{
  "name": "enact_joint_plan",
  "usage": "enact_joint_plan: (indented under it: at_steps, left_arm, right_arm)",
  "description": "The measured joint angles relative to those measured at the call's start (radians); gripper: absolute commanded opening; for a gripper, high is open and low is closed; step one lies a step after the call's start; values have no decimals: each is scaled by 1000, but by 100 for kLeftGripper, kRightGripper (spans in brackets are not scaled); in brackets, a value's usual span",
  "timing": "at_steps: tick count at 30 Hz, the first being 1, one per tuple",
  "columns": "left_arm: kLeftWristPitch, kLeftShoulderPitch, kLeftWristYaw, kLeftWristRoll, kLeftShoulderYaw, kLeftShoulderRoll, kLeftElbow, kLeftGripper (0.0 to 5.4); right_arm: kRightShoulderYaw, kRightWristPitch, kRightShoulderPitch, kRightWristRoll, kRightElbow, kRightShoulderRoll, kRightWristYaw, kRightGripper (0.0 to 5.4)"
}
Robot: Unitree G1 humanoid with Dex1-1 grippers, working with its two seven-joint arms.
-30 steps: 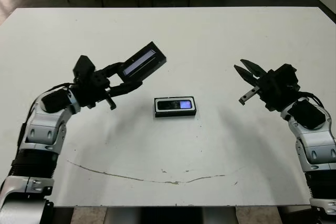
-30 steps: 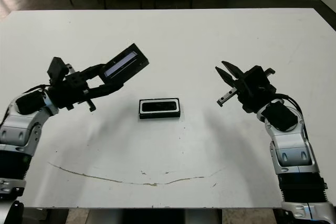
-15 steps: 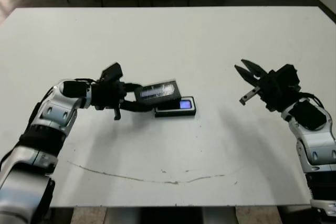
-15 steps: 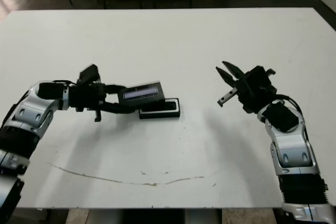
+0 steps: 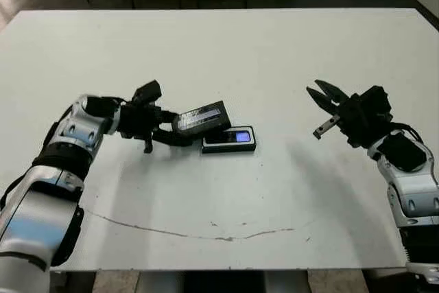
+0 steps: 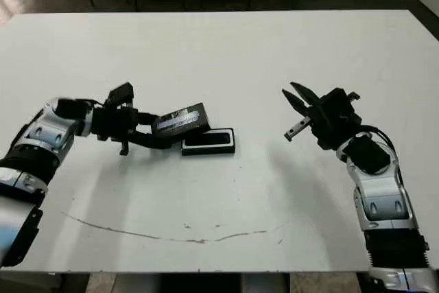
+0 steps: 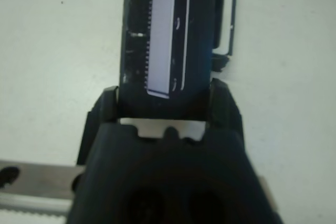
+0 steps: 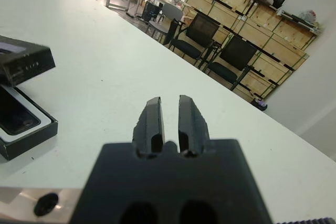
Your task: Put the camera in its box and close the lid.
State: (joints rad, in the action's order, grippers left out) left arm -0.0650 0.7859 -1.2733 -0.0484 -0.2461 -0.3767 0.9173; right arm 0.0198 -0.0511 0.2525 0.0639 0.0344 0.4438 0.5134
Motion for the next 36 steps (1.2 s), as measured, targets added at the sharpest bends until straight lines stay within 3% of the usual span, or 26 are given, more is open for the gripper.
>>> enact_joint_plan:
  at_steps: [11, 24, 36]
  left_arm:
    - [-16, 7, -75, -6, 20, 29, 42, 126]
    - [70, 12, -179, -26, 42, 26, -6, 126]
    - [46, 13, -87, 28, 17, 36, -30, 126]
  right_arm:
    - [0, 18, -2, 0, -5, 3, 5, 0]
    - [-2, 31, -2, 1, -5, 3, 17, 0]
    - [-5, 35, -5, 9, -2, 2, 17, 0]
